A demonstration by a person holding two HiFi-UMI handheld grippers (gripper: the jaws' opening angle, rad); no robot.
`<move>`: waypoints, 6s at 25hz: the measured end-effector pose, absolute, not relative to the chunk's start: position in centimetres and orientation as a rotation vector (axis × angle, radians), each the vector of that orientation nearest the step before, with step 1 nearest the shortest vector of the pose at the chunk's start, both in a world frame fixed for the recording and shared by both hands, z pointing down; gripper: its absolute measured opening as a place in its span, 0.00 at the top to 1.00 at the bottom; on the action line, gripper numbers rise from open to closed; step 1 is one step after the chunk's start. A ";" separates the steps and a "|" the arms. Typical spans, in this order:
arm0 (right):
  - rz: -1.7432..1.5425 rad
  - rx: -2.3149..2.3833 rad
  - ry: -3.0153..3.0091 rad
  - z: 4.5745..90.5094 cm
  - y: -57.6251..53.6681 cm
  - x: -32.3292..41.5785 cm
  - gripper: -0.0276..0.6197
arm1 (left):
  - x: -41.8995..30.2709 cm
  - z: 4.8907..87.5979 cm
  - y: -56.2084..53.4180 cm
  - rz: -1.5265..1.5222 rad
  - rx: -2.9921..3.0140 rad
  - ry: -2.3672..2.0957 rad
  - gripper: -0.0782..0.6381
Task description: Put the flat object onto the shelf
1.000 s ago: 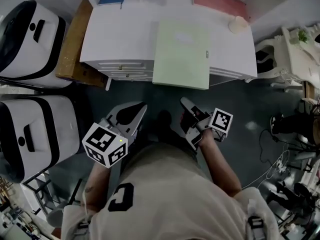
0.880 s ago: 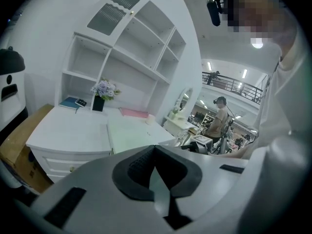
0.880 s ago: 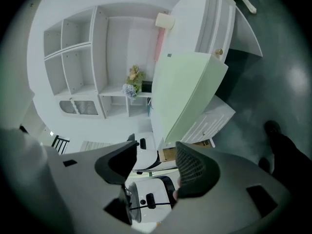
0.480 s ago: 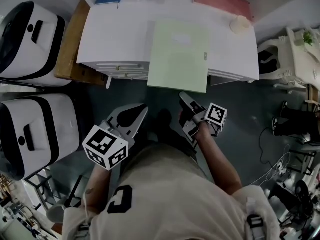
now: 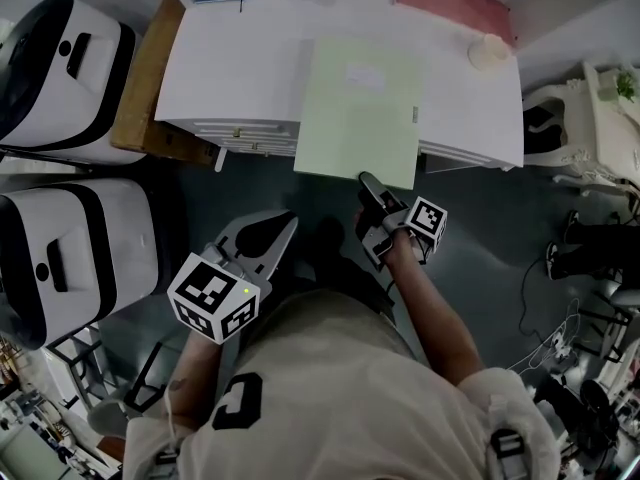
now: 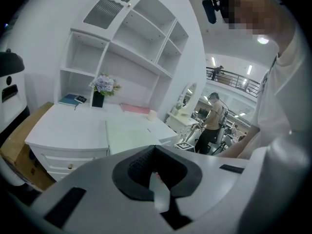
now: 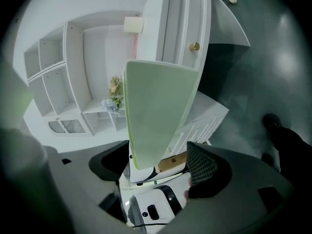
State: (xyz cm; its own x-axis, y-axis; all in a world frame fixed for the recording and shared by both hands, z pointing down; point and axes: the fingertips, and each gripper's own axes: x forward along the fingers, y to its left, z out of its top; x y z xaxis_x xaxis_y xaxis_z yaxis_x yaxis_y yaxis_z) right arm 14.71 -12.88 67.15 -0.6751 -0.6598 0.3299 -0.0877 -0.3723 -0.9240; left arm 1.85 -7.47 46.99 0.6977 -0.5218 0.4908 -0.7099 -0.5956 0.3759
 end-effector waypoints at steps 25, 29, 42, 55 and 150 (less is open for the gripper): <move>-1.910 -0.729 1.677 67.0 -15.4 14.7 0.48 | 0.0 47.9 -6.4 0.499 2.283 -1.012 0.87; -1.912 -0.736 1.675 67.0 -15.5 15.0 0.49 | 0.0 47.7 -6.3 0.491 2.290 -1.018 0.87; -1.928 -0.765 1.652 66.0 -15.4 15.5 0.50 | -2.0 47.6 -5.9 0.425 2.281 -1.065 0.87; -1.908 -0.765 1.609 64.9 -14.7 15.5 0.51 | -4.3 47.2 -4.5 0.383 2.286 -1.106 0.87; -1.536 -0.611 1.869 46.2 2.2 16.5 0.50 | -1.6 44.3 7.9 0.420 2.420 -1.019 0.87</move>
State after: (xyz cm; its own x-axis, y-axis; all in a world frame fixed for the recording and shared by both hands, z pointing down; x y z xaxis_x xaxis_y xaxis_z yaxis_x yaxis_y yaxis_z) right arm 16.51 2.16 46.16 -0.6904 -0.7006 -0.1804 0.0412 0.2110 -0.9766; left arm -1.58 7.93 44.28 0.6759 -0.5845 0.4489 -0.7311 -0.6088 0.3081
